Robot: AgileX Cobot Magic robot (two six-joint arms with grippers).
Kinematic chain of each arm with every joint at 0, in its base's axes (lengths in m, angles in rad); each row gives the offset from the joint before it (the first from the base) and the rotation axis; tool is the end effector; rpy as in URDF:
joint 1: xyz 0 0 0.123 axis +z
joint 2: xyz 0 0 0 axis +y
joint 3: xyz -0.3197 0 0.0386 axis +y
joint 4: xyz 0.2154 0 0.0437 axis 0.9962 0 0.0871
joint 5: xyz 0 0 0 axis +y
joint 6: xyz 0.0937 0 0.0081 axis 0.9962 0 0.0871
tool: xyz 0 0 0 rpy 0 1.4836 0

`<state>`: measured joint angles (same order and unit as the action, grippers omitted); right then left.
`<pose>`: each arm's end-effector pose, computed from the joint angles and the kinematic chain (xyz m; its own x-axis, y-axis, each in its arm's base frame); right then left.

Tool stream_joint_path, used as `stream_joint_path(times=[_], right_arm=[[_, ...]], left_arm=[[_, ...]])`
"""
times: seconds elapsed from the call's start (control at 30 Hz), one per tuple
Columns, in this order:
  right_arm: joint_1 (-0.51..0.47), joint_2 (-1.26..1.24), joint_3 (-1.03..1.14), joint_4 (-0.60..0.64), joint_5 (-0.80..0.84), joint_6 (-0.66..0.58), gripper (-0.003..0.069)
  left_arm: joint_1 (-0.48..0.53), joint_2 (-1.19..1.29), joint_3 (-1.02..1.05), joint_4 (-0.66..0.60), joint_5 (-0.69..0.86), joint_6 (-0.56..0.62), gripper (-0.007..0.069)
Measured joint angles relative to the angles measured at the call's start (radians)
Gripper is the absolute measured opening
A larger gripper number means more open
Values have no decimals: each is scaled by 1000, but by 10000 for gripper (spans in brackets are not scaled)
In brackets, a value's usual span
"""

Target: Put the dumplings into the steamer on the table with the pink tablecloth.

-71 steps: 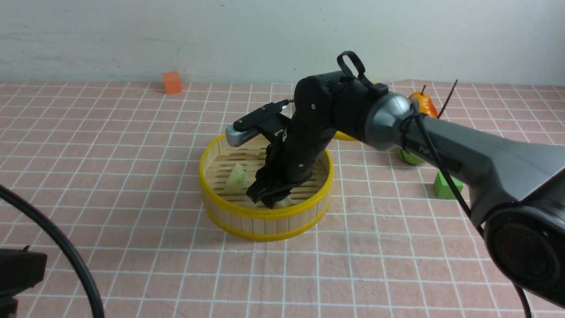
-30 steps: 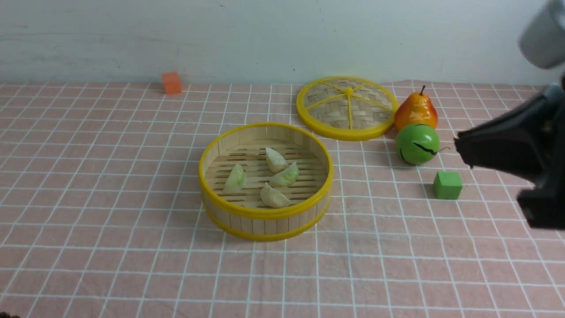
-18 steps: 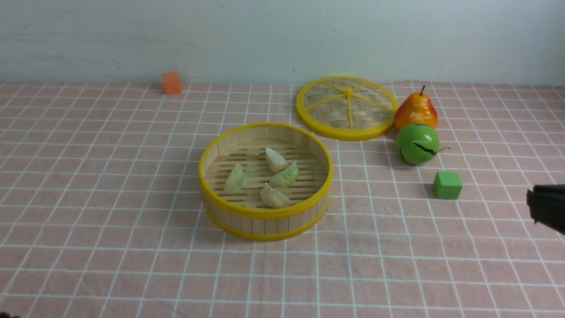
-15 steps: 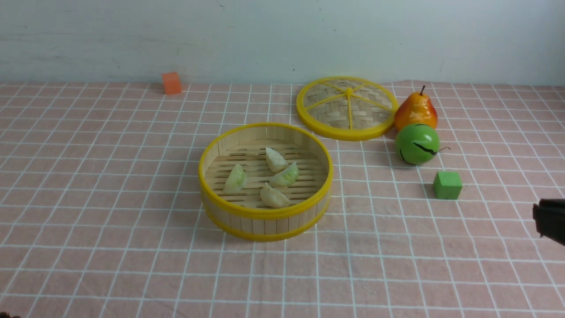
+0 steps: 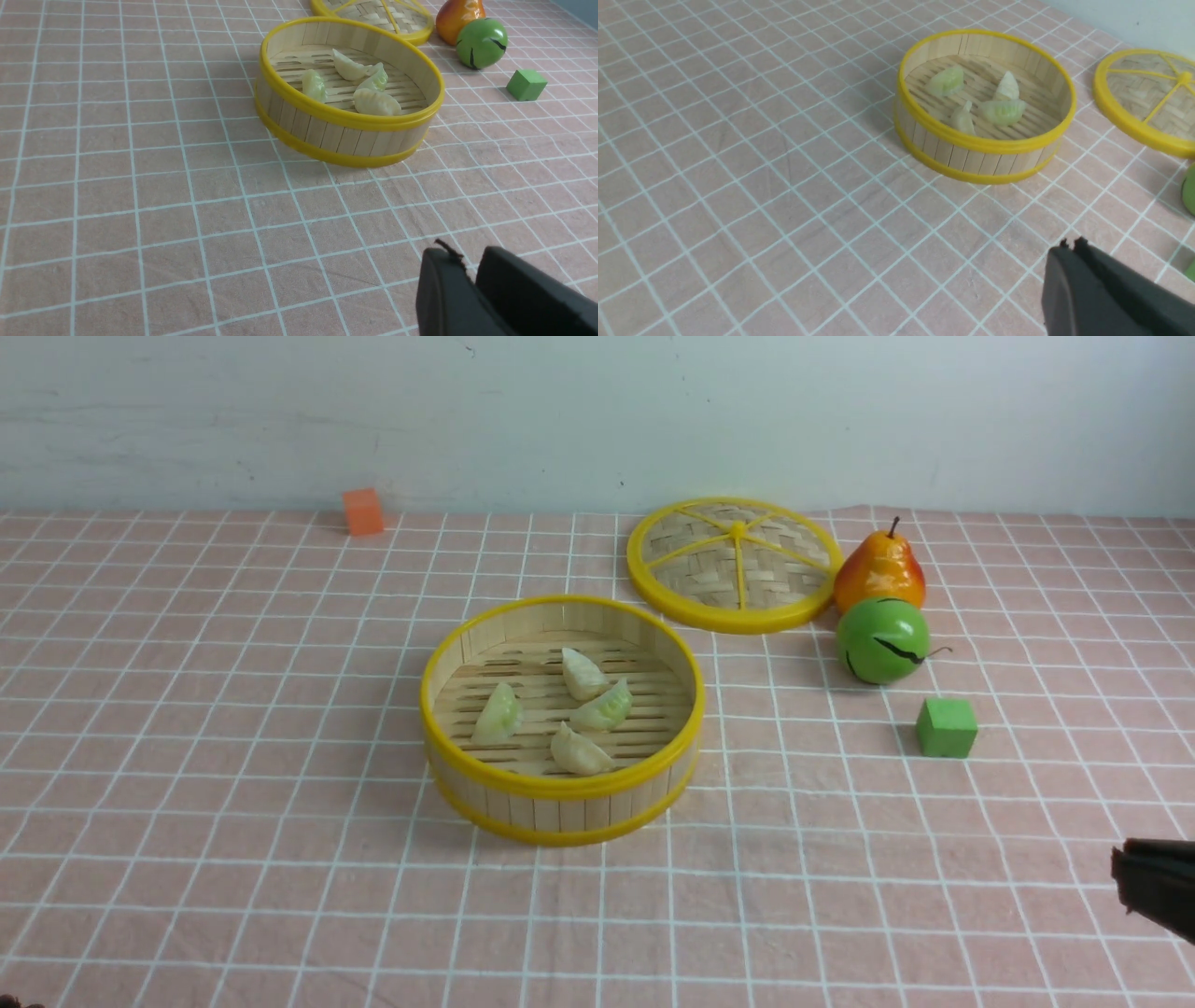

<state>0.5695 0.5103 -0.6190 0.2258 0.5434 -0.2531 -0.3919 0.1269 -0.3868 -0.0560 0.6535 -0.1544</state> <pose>0.0256 0.0294 0.3487 -0.2404 -0.2234 -0.9446 -0.6429 0.7658 -0.0175 -0.0250 0.0069 0.2710 -0.3540 -0.0674 -0.9328 0.3487 0.9160 -0.1985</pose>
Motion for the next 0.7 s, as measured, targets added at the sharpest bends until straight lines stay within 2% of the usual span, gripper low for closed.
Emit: stream_joint_path(times=[0.07, 0.1, 0.13, 0.2, 0.27, 0.3, 0.5, 0.7], right_arm=[[-22, -44, 68, -3, -79, 37, -21], [-73, -110, 160, -7, -172, 124, -21], [-80, -118, 171, -9, -172, 124, -21], [-196, -238, 307, -37, -223, 265, -21], [-241, -282, 342, -54, -225, 293, -21], [-304, -343, 409, -80, -225, 323, -21], [-555, -513, 577, -168, -226, 350, -21], [-676, -520, 643, -184, -228, 351, -21]], left_arm=[[0, 0, 0, 0, 1, 0, 102], [0, 0, 0, 0, 1, 0, 102], [0, 0, 0, 0, 1, 0, 102], [0, 0, 0, 0, 1, 0, 102], [0, 0, 0, 0, 1, 0, 102], [0, 0, 0, 0, 1, 0, 102], [0, 0, 0, 0, 1, 0, 108], [0, 0, 0, -1, 3, 0, 111]])
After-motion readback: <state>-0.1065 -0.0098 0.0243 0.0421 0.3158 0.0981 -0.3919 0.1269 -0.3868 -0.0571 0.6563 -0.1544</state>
